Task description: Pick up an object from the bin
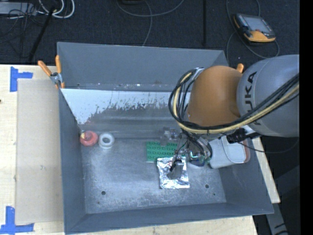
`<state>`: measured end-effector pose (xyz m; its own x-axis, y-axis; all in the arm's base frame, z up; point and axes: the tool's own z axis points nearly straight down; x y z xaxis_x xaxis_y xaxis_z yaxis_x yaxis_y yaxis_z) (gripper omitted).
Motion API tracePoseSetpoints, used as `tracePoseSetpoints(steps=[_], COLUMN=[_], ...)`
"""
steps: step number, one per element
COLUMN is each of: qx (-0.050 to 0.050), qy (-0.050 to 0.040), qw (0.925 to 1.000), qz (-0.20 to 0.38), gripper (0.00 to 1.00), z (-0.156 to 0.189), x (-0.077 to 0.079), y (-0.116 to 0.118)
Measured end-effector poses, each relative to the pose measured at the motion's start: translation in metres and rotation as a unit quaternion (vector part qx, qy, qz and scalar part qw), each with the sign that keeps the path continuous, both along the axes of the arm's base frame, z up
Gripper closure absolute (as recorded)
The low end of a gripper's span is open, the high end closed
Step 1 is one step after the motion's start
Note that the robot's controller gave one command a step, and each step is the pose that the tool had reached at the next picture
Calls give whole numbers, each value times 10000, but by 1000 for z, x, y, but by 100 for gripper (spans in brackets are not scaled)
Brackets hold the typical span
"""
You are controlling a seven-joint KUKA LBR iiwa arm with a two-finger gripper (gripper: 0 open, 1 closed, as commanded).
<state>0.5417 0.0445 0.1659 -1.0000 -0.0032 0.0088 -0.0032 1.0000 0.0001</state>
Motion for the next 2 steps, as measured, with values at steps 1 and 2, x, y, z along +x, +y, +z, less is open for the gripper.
tracePoseSetpoints(steps=[1,2], qx=[-1,3], qy=[-30,-10], qw=[9988,9988], qz=[-480,-481], gripper=[0,100], z=[-100,-96], x=[20,20], y=[-1,0])
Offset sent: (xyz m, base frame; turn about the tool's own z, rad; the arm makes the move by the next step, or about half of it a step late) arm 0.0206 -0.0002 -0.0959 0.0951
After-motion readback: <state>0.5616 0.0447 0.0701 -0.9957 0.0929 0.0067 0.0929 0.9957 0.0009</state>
